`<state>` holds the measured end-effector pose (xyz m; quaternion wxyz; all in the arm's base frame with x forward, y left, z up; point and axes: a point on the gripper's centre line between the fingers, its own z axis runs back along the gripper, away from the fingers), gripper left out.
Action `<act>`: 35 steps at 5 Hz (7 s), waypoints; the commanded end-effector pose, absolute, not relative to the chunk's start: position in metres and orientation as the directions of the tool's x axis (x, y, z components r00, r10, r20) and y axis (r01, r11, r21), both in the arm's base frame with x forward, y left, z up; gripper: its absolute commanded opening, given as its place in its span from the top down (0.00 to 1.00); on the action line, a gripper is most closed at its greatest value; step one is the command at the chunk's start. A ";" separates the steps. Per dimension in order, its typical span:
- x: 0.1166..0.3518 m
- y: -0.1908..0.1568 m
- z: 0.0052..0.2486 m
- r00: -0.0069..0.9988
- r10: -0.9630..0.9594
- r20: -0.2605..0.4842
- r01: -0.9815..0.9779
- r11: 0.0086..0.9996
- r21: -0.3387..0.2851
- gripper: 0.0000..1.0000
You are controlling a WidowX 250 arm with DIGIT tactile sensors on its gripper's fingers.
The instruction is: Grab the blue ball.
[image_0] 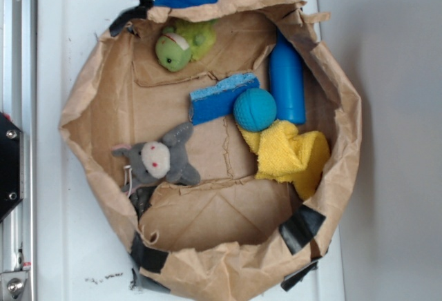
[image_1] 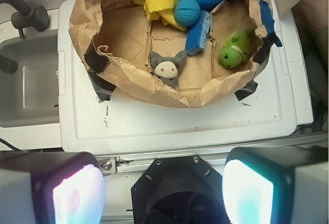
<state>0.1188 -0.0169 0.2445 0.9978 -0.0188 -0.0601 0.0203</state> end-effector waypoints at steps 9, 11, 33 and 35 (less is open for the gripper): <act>0.244 0.018 0.206 0.962 -0.194 0.192 0.200 0.980 -0.014 0.00; 0.249 0.019 0.198 0.917 -0.343 0.203 0.345 0.938 0.029 0.00; 0.297 0.035 0.154 0.813 -0.531 0.240 0.545 0.838 0.007 1.00; 0.266 0.014 0.182 0.954 -0.260 0.148 0.267 0.963 -0.025 1.00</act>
